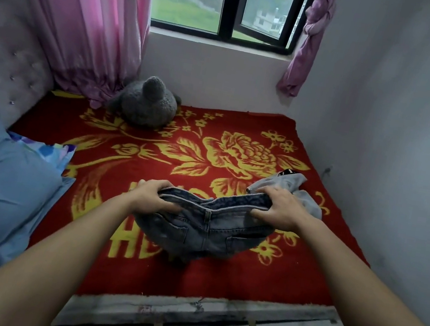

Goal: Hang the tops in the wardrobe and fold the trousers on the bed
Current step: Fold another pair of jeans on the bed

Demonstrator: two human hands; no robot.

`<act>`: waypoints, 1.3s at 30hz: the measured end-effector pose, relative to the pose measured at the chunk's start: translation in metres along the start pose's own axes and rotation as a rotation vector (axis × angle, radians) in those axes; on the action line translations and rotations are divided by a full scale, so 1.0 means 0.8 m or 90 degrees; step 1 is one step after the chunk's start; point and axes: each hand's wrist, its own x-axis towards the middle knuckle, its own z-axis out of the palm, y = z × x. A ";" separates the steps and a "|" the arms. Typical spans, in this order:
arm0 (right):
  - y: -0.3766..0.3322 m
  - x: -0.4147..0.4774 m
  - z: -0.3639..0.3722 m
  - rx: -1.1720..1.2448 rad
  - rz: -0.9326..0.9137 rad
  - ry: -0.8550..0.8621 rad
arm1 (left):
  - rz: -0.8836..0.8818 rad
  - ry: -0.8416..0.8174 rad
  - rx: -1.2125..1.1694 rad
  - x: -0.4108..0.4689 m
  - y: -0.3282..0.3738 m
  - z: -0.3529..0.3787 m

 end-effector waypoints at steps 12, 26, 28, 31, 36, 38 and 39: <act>0.026 0.004 -0.001 -0.245 -0.112 0.120 | 0.061 0.241 0.329 -0.004 -0.002 -0.010; 0.023 0.045 -0.036 -0.063 0.129 0.232 | -0.002 0.335 0.307 0.048 0.041 -0.026; 0.036 0.063 -0.031 -0.001 0.154 0.192 | 0.023 0.276 0.306 0.059 0.035 -0.027; 0.056 0.097 -0.018 0.038 0.168 0.051 | 0.033 0.151 0.357 0.080 0.023 -0.024; 0.078 0.176 0.009 0.033 0.151 -0.185 | -0.069 0.027 0.563 0.145 0.021 -0.012; 0.087 0.217 0.016 0.042 0.157 -0.223 | -0.152 0.012 0.529 0.179 0.018 -0.011; 0.092 0.239 0.018 0.060 0.161 -0.226 | -0.188 0.012 0.476 0.198 0.016 -0.013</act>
